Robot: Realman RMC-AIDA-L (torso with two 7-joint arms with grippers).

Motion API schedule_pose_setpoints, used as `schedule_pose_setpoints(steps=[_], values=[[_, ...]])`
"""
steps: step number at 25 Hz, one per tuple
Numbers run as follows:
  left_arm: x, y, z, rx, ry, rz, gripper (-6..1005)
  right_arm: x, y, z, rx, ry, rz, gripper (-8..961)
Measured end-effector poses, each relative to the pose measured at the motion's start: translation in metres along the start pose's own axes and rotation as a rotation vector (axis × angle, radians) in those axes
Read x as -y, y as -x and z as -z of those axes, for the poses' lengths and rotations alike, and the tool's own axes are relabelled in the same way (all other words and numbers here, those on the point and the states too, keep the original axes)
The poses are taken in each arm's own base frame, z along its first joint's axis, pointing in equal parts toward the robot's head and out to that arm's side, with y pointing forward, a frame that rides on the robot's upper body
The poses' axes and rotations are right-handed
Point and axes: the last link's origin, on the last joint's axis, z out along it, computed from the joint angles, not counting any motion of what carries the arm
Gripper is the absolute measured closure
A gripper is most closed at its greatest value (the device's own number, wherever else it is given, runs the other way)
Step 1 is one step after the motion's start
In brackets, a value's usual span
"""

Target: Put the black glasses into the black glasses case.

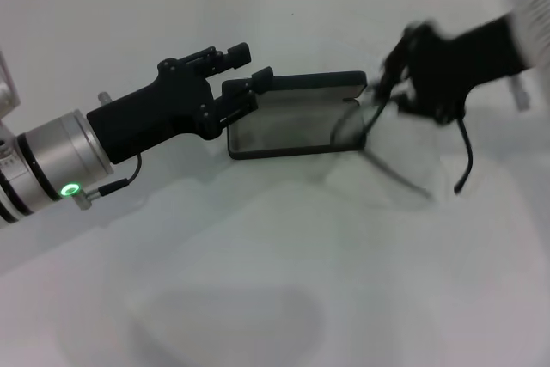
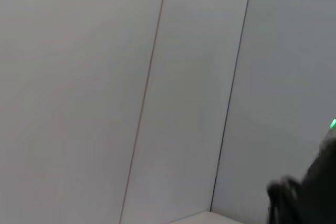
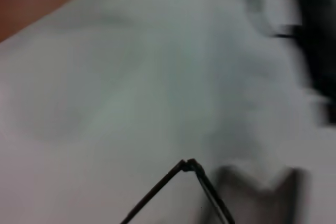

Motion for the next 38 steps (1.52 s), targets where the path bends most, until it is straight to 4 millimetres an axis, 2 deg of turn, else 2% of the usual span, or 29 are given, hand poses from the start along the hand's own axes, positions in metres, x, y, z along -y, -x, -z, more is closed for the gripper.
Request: schedule_pose_setpoints(steps=[4,7,12,16,21,27,38], values=[[0.000,-0.003,-0.002,-0.005,0.011,-0.013,493,-0.009,-0.028,0.033,0.110,-0.285,-0.214,846],[-0.001,-0.006,-0.003,-0.014,0.028,-0.020,493,-0.029,-0.050,0.049,0.243,-0.431,-0.438,846],[0.000,-0.016,-0.016,-0.027,0.069,-0.041,493,-0.066,-0.086,0.054,0.415,-0.592,-0.812,845],[-0.003,-0.027,-0.037,-0.025,0.134,-0.068,492,-0.076,-0.106,0.043,0.503,-0.524,-1.131,845],[-0.010,-0.034,-0.066,0.020,0.236,-0.120,490,-0.071,-0.105,0.024,0.536,-0.308,-1.336,845],[-0.017,-0.043,-0.090,0.032,0.309,-0.141,490,-0.069,-0.094,0.013,0.490,-0.127,-1.438,846],[-0.025,-0.055,-0.099,-0.034,0.353,-0.202,489,-0.057,-0.084,0.013,0.480,-0.014,-1.473,847]])
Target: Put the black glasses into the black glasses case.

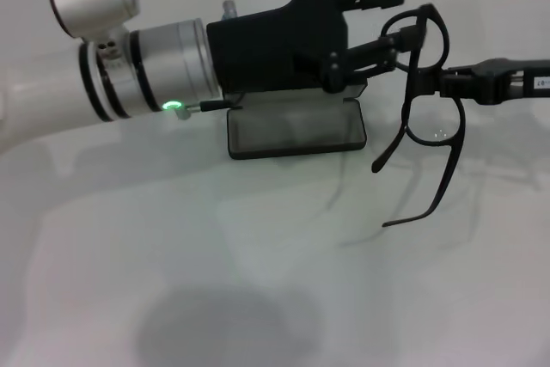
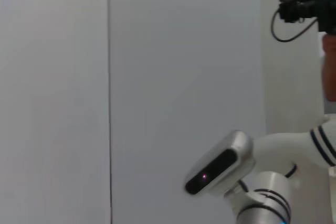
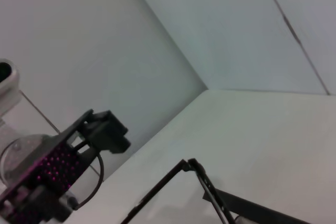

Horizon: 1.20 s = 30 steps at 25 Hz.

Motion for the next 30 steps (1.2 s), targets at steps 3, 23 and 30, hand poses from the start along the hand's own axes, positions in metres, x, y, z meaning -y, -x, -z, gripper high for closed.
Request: schedule_pose_setpoints(steps=[3,23,30], values=[[-0.003,-0.002,-0.012,-0.010,0.032,-0.028,489,-0.002,0.006,0.000,-0.017,0.011,-0.025,847],[-0.009,0.002,-0.021,-0.019,0.020,-0.072,489,-0.033,0.004,-0.011,-0.096,0.217,-0.133,847],[-0.009,0.000,-0.017,-0.032,0.019,-0.074,490,-0.037,0.007,-0.011,-0.062,0.243,-0.138,848]])
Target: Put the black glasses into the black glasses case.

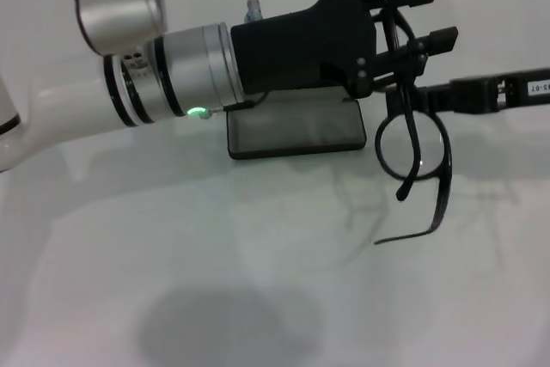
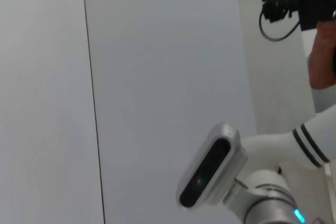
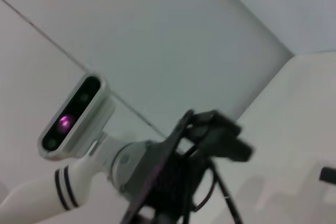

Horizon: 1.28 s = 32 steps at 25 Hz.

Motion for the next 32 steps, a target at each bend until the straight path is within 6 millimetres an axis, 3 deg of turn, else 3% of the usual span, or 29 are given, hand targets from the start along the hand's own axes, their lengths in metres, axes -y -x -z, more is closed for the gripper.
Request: schedule_pose_setpoints(steps=[9,32], values=[[-0.001,-0.015,0.008,-0.075,0.007,-0.031,489,0.006,0.005,0.010,0.089,-0.043,-0.019,849],[-0.009,-0.002,0.019,-0.029,0.000,-0.025,490,0.005,0.012,0.012,0.153,-0.028,-0.044,847]])
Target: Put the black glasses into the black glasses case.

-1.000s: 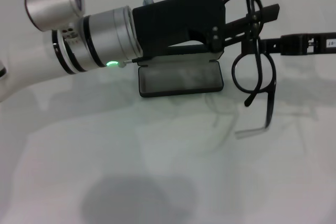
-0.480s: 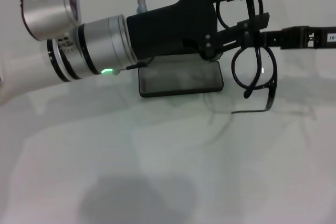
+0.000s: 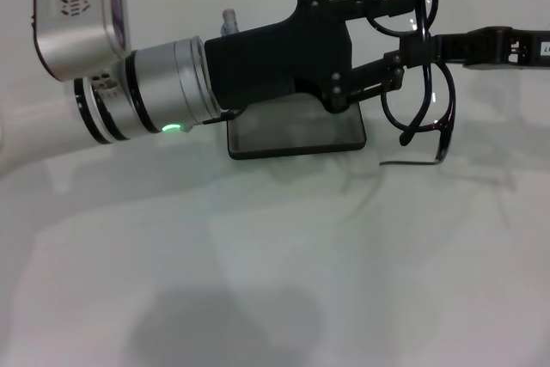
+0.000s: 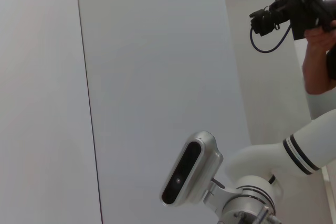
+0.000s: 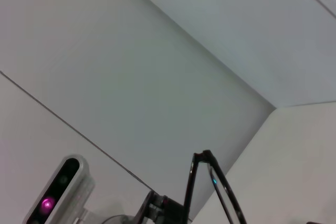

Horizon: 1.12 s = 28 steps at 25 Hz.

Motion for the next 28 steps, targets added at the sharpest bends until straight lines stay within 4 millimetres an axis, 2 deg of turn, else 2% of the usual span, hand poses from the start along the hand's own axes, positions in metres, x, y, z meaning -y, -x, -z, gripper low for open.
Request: schedule_pose_setpoints(steps=[10,20,28], values=[[-0.003,-0.007,0.000,-0.037,0.028,-0.014,490,0.012,0.000,0.003,0.029,-0.078,-0.007,846],[-0.007,-0.010,-0.018,-0.013,0.119,0.007,490,0.008,0.000,-0.008,0.005,-0.060,0.019,845],[-0.003,-0.009,-0.023,0.028,0.135,0.093,490,0.004,-0.001,-0.012,-0.024,-0.051,0.106,845]])
